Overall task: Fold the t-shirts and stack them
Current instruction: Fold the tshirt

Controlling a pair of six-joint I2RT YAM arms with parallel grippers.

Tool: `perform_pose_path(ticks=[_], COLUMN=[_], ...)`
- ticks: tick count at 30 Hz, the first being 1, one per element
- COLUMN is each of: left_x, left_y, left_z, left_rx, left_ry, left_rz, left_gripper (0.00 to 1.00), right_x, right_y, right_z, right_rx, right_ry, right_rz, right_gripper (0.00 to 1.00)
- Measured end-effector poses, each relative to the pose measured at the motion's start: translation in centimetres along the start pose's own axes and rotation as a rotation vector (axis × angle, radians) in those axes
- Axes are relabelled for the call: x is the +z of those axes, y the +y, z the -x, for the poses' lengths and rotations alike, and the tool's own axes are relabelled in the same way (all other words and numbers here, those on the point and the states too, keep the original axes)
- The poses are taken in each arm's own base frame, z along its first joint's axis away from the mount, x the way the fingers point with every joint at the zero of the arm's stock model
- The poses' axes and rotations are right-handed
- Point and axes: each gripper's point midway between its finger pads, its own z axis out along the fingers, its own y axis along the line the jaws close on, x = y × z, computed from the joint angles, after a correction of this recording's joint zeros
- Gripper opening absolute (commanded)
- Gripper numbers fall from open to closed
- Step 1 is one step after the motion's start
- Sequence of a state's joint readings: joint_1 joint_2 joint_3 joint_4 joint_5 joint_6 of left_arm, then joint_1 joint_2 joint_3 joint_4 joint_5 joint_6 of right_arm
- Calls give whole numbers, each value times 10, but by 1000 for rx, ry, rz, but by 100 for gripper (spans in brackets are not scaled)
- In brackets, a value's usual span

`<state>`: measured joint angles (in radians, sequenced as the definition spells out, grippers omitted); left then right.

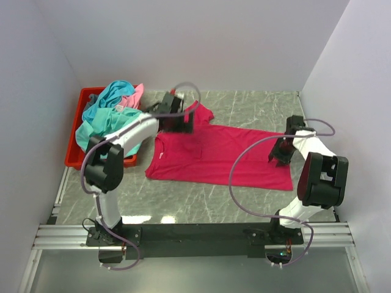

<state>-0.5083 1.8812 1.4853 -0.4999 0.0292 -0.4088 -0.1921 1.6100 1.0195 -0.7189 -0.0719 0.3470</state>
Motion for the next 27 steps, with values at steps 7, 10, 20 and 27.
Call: perform_pose_path(ticks=[7,10,20,27], left_x=[22,58,126,132], left_y=[-28,-13,59,55], left_z=[140,141,90,87], left_rx=[-104,-165,-301,-304], left_ry=[-254,-240,-99,-115], left_rz=[0,45,210,202], left_gripper=[99,98,97,98], right_x=[-41,-54,-82,-50], right_y=[25,32,66,64], right_z=[41,43,35,12], right_rx=[-10,-10,-59,-72], right_ry=[-151,-183,-263,-189], right_rz=[86,123,248,235], right_gripper=[45,45,45,45])
